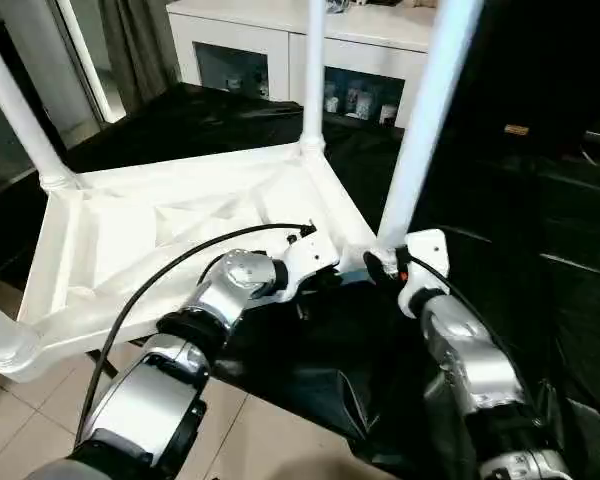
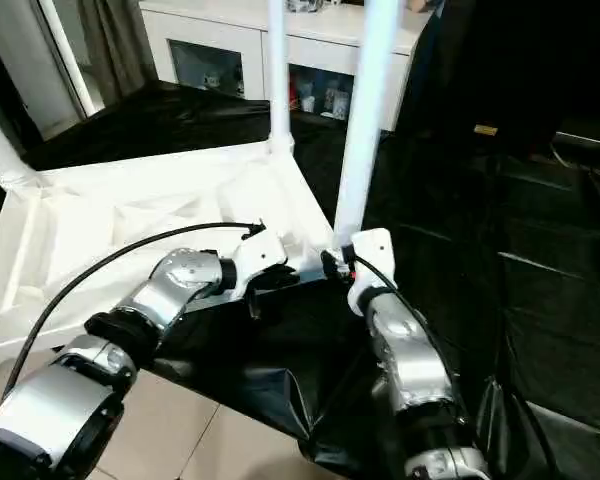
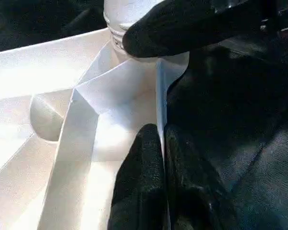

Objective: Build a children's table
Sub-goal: Rotate leg to tighten

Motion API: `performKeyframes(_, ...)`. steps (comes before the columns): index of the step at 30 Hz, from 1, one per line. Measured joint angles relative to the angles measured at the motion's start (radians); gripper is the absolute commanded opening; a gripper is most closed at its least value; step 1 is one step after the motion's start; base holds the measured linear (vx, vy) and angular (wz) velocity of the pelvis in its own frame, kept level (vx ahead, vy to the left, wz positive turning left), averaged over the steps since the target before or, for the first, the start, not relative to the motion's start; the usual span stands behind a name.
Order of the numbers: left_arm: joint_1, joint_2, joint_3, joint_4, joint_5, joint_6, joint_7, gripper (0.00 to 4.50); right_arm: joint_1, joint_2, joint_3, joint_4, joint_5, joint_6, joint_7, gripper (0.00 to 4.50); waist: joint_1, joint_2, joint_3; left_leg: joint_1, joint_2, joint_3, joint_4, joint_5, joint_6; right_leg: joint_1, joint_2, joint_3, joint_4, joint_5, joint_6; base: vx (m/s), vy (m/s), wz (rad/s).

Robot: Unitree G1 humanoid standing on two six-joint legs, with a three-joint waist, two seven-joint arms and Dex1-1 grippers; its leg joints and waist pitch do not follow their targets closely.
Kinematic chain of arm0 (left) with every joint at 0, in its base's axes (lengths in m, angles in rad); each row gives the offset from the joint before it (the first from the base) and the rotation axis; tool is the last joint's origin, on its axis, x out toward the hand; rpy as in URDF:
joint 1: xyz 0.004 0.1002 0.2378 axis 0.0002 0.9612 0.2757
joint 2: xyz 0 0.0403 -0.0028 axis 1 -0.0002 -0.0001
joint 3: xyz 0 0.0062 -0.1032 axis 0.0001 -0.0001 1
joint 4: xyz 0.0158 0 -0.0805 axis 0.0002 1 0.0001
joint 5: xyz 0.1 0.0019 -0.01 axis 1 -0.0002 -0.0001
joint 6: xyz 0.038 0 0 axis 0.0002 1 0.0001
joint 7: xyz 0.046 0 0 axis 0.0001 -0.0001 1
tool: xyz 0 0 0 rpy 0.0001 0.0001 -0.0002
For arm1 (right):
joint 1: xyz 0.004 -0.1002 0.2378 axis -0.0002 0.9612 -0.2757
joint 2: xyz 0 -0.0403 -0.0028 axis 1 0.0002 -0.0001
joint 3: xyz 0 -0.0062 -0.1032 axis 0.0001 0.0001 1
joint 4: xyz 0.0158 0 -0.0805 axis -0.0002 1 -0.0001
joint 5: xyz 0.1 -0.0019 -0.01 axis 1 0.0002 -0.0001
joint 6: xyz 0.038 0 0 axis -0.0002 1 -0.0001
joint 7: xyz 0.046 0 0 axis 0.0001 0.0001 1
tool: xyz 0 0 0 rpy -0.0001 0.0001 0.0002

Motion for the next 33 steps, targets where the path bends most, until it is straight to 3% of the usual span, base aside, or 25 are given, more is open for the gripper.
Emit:
performKeyframes(3,0.000,0.009,0.000,0.003,0.000,-0.009,-0.003,0.00,0.001,-0.002,-0.009,0.002,0.015,-0.005,0.017,3.44,0.000,0.000,0.000,0.000,0.000,0.000,0.000,0.000,0.000,0.000,0.000,0.000,0.000,0.000,0.000,0.000,0.000,0.00)
performKeyframes(8,0.007,0.045,0.007,-0.002,-0.025,-0.034,-0.092,0.00,0.039,-0.094,0.006,-0.055,0.053,0.013,0.189,3.86,0.001,0.000,0.000,-0.001,0.000,0.000,-0.003,0.000,0.000,-0.001,0.000,0.000,0.000,-0.001,0.001,0.000,0.000,0.00)
performKeyframes(12,0.034,0.098,0.006,-0.025,-0.044,-0.106,-0.223,0.00,0.099,-0.250,0.060,-0.157,0.074,0.031,0.414,3.86,0.008,0.001,0.001,-0.001,0.001,0.000,-0.003,0.000,0.000,0.000,0.001,0.000,-0.001,-0.001,0.001,0.000,0.000,0.00)
performKeyframes(18,0.077,0.151,0.013,-0.092,-0.110,-0.101,-0.437,0.00,0.150,-0.364,0.080,-0.258,0.136,0.039,0.629,3.86,0.010,0.001,0.001,-0.001,0.001,0.001,-0.003,0.000,0.000,-0.001,0.000,0.000,-0.001,-0.001,0.001,0.000,0.000,0.00)
performKeyframes(28,0.117,0.191,0.013,-0.172,-0.148,-0.062,-0.566,0.00,0.158,-0.394,0.113,-0.294,0.160,0.059,0.738,3.86,0.020,0.000,0.002,0.000,0.001,0.001,-0.003,0.000,0.000,-0.002,0.000,0.000,0.000,-0.001,0.001,0.000,0.000,0.00)
performKeyframes(31,0.121,0.196,0.013,-0.184,-0.148,-0.055,-0.572,0.00,0.158,-0.389,0.116,-0.293,0.169,0.061,0.742,3.48,0.022,0.000,0.002,0.000,0.001,0.001,-0.003,0.000,0.000,-0.003,0.000,0.000,0.000,-0.001,0.001,0.000,0.000,0.00)
performKeyframes(33,0.126,0.198,0.013,-0.196,-0.149,-0.045,-0.574,0.00,0.158,-0.384,0.122,-0.293,0.170,0.061,0.743,3.48,0.022,0.000,0.002,0.000,0.001,0.001,-0.003,0.000,0.000,-0.003,0.000,0.000,0.000,-0.001,0.001,0.000,0.000,0.00)
